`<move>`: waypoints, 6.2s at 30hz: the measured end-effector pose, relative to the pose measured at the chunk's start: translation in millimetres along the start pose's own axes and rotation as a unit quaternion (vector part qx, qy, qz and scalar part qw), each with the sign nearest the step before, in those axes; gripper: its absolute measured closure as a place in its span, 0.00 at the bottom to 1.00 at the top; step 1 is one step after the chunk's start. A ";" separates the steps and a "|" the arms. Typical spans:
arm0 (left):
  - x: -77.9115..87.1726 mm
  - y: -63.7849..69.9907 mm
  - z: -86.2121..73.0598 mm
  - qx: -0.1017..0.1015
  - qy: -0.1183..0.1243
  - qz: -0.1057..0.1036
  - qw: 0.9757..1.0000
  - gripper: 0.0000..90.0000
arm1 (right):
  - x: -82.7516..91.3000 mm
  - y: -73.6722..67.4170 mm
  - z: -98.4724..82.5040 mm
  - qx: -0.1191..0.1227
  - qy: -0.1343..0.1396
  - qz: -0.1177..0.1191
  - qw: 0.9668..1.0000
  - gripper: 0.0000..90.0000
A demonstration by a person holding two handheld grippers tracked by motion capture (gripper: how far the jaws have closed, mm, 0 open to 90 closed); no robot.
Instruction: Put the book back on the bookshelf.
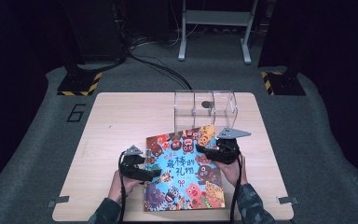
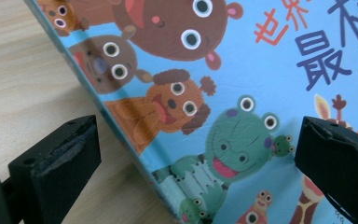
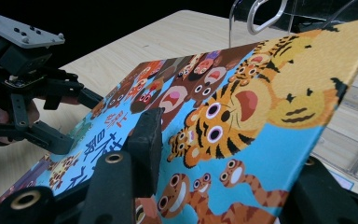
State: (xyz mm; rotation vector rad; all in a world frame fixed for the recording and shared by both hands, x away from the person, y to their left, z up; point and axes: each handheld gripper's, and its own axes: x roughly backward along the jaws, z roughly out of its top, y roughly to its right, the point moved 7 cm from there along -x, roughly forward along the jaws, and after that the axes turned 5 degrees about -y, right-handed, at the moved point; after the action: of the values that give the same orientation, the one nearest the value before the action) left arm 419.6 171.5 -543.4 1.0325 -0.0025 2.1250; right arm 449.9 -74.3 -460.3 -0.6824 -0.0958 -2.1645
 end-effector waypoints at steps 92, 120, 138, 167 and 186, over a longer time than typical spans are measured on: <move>31.2 6.4 15.4 -0.089 0.047 0.051 0.994 0.23 | -6.6 8.8 -8.3 -0.104 -0.087 -0.021 0.991 0.42; 44.8 11.0 20.9 -0.124 0.055 0.080 0.988 0.25 | -0.9 3.8 4.7 -0.070 -0.077 -0.031 0.994 0.42; 52.2 11.7 22.1 -0.141 0.063 0.090 0.984 0.29 | 2.4 -0.2 9.9 -0.064 -0.074 -0.034 0.995 0.42; 63.4 15.7 28.9 -0.171 0.086 0.119 0.974 0.34 | 9.5 -5.3 18.9 -0.036 -0.061 -0.052 0.996 0.42; 73.3 18.0 34.4 -0.200 0.097 0.149 0.964 0.38 | 14.6 -11.1 26.4 -0.004 -0.057 -0.074 0.996 0.42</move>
State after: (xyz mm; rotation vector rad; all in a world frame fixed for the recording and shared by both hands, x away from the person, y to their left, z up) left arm 403.1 194.3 -465.4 0.6118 -0.5010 2.3550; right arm 445.9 -69.7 -428.7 -0.8269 -0.2049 -2.2674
